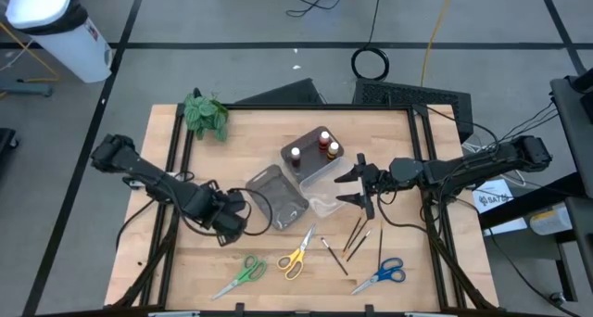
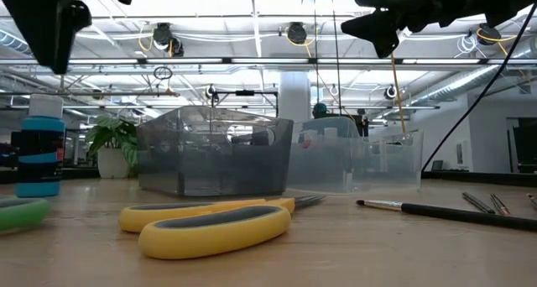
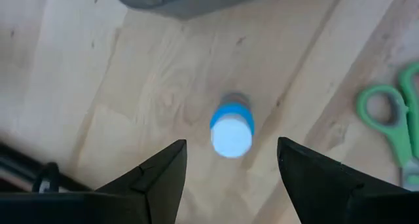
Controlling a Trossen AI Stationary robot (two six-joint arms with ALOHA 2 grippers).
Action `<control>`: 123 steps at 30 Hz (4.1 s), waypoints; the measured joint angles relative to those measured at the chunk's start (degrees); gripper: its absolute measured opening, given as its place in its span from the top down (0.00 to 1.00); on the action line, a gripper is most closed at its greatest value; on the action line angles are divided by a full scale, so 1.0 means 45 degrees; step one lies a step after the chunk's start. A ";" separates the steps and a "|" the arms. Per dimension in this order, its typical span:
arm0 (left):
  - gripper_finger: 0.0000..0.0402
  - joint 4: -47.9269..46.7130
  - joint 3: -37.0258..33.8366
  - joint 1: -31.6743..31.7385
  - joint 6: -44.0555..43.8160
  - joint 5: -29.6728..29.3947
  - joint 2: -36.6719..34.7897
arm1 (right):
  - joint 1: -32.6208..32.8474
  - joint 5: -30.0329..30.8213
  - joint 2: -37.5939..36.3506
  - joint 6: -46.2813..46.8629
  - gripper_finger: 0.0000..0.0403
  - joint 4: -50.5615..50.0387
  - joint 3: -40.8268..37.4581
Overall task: Pick & Place Paint Supplies
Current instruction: Put the blue paint bottle into the top black bin
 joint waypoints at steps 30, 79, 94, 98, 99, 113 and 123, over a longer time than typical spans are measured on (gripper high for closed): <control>0.38 0.1790 -0.2157 0.0823 0.0233 0.0804 -0.0041 | 0.0004 -0.0005 0.0000 -0.0005 0.43 0.0093 0.0000; 0.70 0.2373 0.6048 0.5781 0.8457 -0.1832 0.2102 | 0.0000 0.0078 -0.0005 -0.0238 0.44 0.0118 0.0005; 0.70 0.2116 0.8768 0.7008 1.1015 -0.1909 0.6216 | 0.0000 0.0049 -0.0005 -0.0243 0.44 0.0108 0.0005; 0.70 0.2106 0.8771 0.7310 1.1015 -0.1895 0.6640 | 0.0000 0.0049 -0.0005 -0.0243 0.44 0.0108 0.0005; 0.70 0.2111 0.8781 0.7361 1.1015 -0.1875 0.6730 | 0.0000 0.0045 -0.0005 -0.0243 0.44 0.0113 0.0005; 0.70 0.2361 0.8781 0.7487 1.1006 -0.0875 0.7917 | 0.0000 0.0044 -0.0005 -0.0248 0.44 0.0104 0.0005; 0.70 0.2736 0.8787 0.7487 1.1018 0.0327 0.8480 | 0.0000 0.0044 -0.0005 -0.0248 0.44 0.0103 0.0005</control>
